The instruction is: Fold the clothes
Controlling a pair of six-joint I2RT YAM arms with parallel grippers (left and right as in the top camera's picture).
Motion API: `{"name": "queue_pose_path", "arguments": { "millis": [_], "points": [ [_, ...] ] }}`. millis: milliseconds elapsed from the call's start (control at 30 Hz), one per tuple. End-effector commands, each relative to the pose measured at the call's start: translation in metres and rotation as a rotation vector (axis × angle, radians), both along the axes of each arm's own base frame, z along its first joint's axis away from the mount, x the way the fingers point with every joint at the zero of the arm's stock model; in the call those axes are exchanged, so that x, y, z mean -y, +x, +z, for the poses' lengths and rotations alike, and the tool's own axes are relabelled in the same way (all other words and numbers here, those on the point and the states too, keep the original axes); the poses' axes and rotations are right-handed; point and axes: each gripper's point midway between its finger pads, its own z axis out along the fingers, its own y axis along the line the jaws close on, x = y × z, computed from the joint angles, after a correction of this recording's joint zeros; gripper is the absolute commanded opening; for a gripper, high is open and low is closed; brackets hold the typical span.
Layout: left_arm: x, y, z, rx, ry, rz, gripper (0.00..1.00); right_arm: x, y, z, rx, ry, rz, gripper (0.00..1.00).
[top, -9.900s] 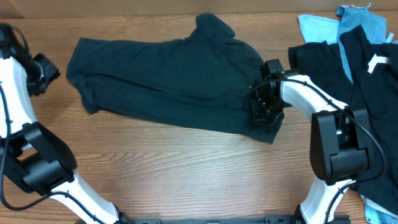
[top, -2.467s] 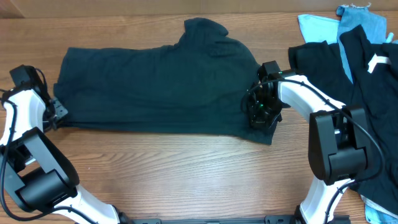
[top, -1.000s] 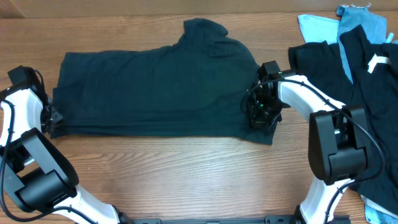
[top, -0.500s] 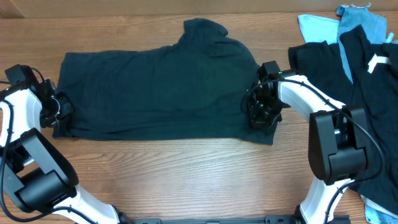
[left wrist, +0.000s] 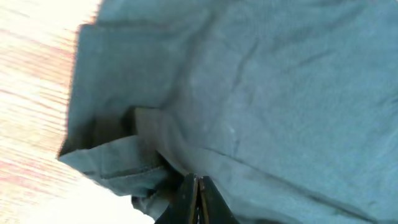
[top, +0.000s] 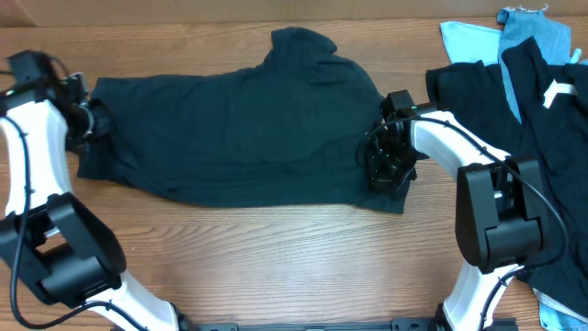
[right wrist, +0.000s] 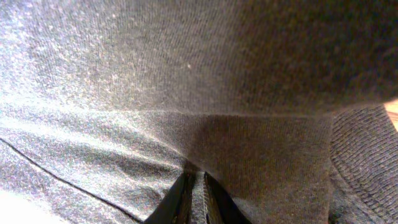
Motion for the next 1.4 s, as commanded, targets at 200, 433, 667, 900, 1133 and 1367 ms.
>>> {"name": "queue_pose_path", "arguments": {
  "millis": [200,433,667,900,1133,1367],
  "points": [
    [-0.009,-0.008,0.001,-0.079,0.165,0.009,0.13,0.022,-0.008,-0.021,-0.041,-0.114,-0.008,0.12],
    [0.023,-0.037,-0.041,-0.179,-0.008,0.041,0.08,0.023,-0.009,-0.021,-0.041,-0.114,-0.008,0.12],
    [-0.018,-0.096,-0.111,-0.279,0.069,0.234,0.17,0.023,-0.011,-0.02,-0.053,-0.116,-0.008,0.12],
    [-0.021,-0.137,-0.117,-0.393,-0.004,0.37,0.14,0.025,-0.024,-0.018,-0.104,-0.127,-0.005,0.12],
    [-0.021,-0.168,-0.111,-0.52,0.044,0.447,0.04,0.03,-0.053,-0.009,-0.235,-0.154,-0.029,0.13],
    [-0.019,-0.172,-0.11,-0.54,0.038,0.444,0.04,0.029,-0.079,0.003,-0.357,-0.141,-0.034,0.19]
  ]
}}
